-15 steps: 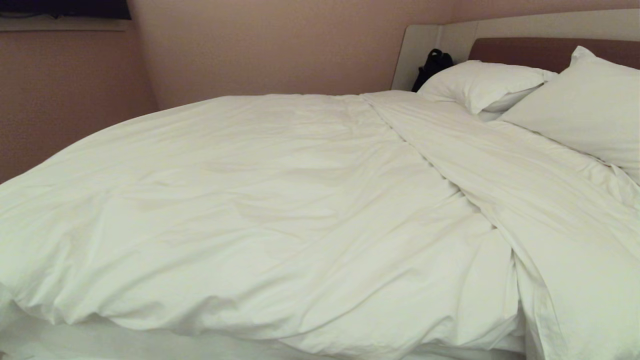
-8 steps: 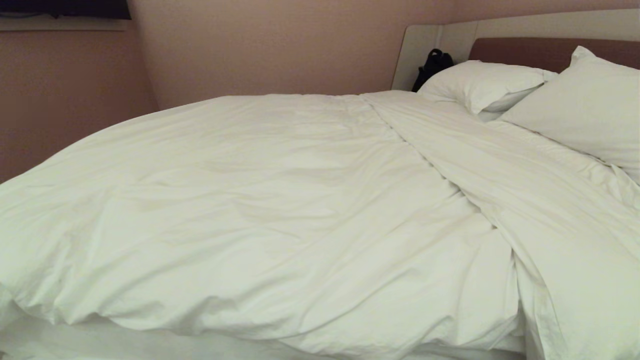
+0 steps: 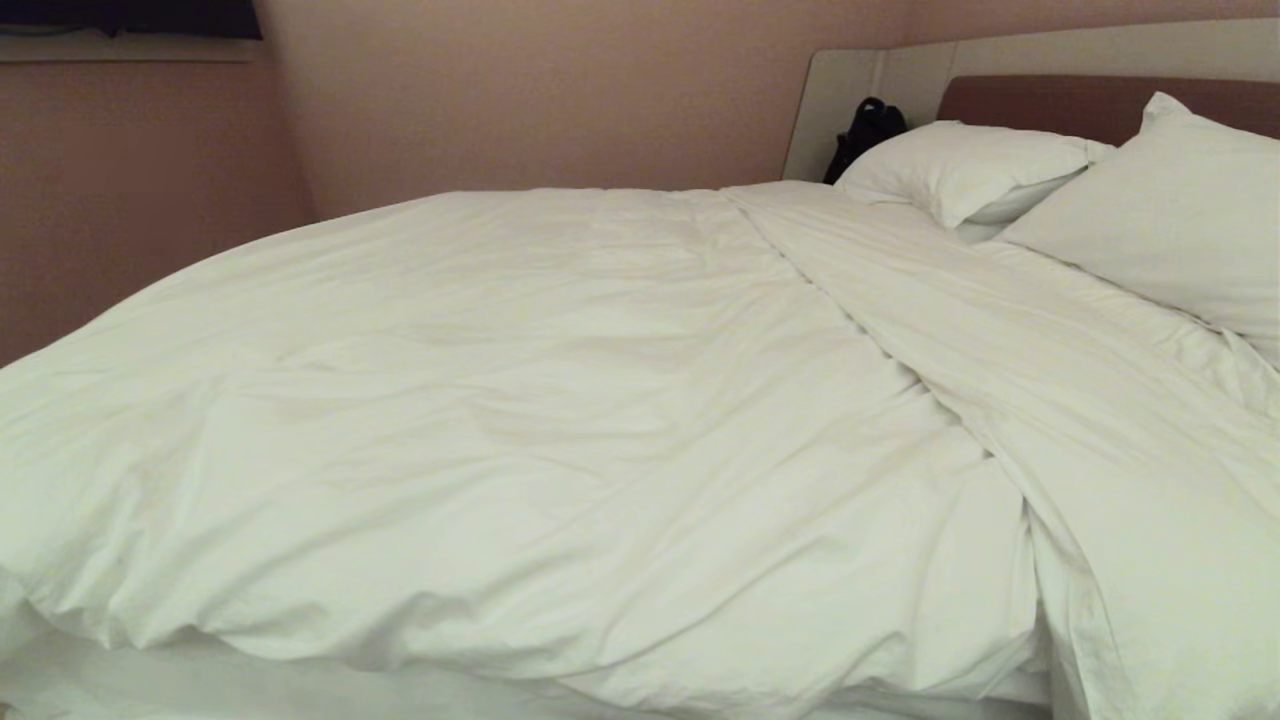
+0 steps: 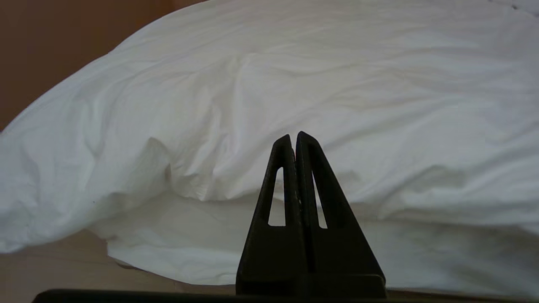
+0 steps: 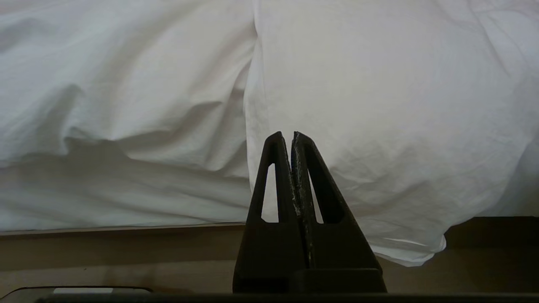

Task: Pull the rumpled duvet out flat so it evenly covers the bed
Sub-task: Flatten the corners of the folded blanket

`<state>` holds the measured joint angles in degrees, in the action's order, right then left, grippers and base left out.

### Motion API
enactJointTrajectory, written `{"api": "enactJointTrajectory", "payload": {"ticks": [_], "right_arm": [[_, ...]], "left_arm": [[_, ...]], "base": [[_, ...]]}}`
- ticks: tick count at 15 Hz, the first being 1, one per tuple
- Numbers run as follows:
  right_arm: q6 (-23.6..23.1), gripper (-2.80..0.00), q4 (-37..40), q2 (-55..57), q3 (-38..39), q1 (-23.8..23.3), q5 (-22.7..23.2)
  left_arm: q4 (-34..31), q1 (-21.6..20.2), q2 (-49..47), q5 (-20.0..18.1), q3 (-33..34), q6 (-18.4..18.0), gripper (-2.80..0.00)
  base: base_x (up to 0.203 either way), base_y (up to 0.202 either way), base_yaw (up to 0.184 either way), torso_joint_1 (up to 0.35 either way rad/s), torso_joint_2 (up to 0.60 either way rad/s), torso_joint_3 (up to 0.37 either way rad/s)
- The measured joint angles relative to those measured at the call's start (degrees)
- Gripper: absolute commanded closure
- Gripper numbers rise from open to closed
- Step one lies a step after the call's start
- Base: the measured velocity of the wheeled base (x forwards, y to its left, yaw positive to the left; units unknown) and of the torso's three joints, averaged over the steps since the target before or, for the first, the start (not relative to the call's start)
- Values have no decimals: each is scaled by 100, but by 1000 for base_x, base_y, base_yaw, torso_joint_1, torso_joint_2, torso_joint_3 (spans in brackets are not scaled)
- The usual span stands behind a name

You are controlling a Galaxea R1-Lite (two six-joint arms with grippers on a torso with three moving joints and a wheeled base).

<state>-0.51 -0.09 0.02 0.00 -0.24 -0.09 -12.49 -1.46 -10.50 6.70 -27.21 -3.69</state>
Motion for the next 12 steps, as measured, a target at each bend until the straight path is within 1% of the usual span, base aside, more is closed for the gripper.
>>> {"api": "enactJointTrajectory", "payload": {"ticks": [1,3,4,6,8,10,12], "right_arm": [[0,0,2,0,0,0,0],[-1,0,3,0,0,0,-1],[0,0,2,0,0,0,1],[0,0,2,0,0,0,-1],[0,0,2,0,0,-2,2],[-1,0,2,0,0,0,0],[0,0,2,0,0,0,2]], "left_arm": [[9,48,205,-29,146,-136,0],[11,84,590,-176,451,-254,0],[32,98,750,-291,627,-259,0],[268,102,926,-405,1002,-190,0],[702,105,1009,-552,1573,-165,0],[1292,105,1039,-635,2223,-160,0],[1729,105,1046,-664,2585,-96,0]], "base": [[0,0,0,0,0,0],[0,0,0,0,0,0],[0,0,0,0,0,0],[0,0,0,0,0,0],[0,0,0,0,0,0],[0,0,0,0,0,0],[0,0,0,0,0,0]]}}
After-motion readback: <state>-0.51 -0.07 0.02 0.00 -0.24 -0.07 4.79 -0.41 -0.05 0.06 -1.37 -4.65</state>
